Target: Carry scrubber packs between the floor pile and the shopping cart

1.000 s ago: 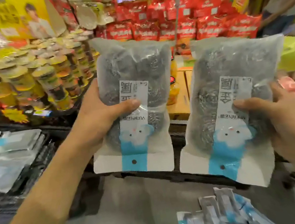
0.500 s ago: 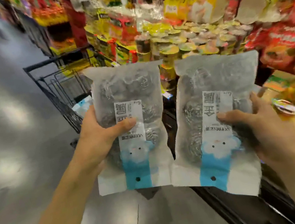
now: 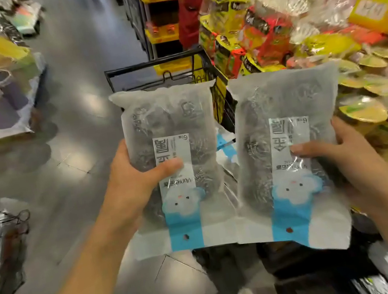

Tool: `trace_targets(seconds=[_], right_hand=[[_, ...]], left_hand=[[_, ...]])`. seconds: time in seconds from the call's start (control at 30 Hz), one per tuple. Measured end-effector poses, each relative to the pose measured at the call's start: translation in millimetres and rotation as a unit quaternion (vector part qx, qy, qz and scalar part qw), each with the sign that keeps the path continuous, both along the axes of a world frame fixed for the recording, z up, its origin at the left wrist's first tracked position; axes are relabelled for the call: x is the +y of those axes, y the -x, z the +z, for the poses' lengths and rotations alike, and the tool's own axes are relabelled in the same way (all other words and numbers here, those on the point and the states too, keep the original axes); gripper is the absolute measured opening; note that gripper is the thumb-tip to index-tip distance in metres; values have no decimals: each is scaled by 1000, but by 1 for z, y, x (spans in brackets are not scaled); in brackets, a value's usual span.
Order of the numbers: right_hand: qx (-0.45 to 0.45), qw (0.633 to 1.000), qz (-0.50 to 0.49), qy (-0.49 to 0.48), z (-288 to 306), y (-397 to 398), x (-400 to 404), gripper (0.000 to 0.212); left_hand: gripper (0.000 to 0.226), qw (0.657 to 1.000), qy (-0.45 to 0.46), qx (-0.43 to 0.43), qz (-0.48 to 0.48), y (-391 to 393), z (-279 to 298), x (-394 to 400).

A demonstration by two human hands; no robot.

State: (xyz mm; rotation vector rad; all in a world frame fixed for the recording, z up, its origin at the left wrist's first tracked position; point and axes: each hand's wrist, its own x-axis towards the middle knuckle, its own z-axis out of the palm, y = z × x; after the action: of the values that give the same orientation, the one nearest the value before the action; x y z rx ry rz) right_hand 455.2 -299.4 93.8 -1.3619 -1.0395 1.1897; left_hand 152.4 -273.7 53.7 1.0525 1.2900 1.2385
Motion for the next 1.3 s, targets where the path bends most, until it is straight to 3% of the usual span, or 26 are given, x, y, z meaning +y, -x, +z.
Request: trace_targets(seconds=[0.23,0.47,0.73,0.9,1.03,1.13,1.2,1.3], right_hand=[[12,996,88,14,-39,-27,148,59],[-10,987,158,39,-77,-22,273,55],[-71,980,172,75,-128,6,369,49],[-128,968,177,125,-207,21,441,50],[-239,925,237,177,-280,31,497,50],[-340,889,237,194,-320,32,516,66],[-449,844,231,182,-336,33,521,78],[-621,755,197,76,-347,39,521,83]], left_hand=[[71,994,27,11,107,-32,-19,81],[53,980,58,15,187,-41,-50,153],[71,977,98,4,187,-20,-100,223],[67,975,130,-3,180,-18,-135,256],[62,969,146,9,199,-23,-161,267],[65,965,163,1,205,-25,-177,271],[64,963,167,2,210,-26,-186,275],[59,963,173,8,208,-28,-198,281]])
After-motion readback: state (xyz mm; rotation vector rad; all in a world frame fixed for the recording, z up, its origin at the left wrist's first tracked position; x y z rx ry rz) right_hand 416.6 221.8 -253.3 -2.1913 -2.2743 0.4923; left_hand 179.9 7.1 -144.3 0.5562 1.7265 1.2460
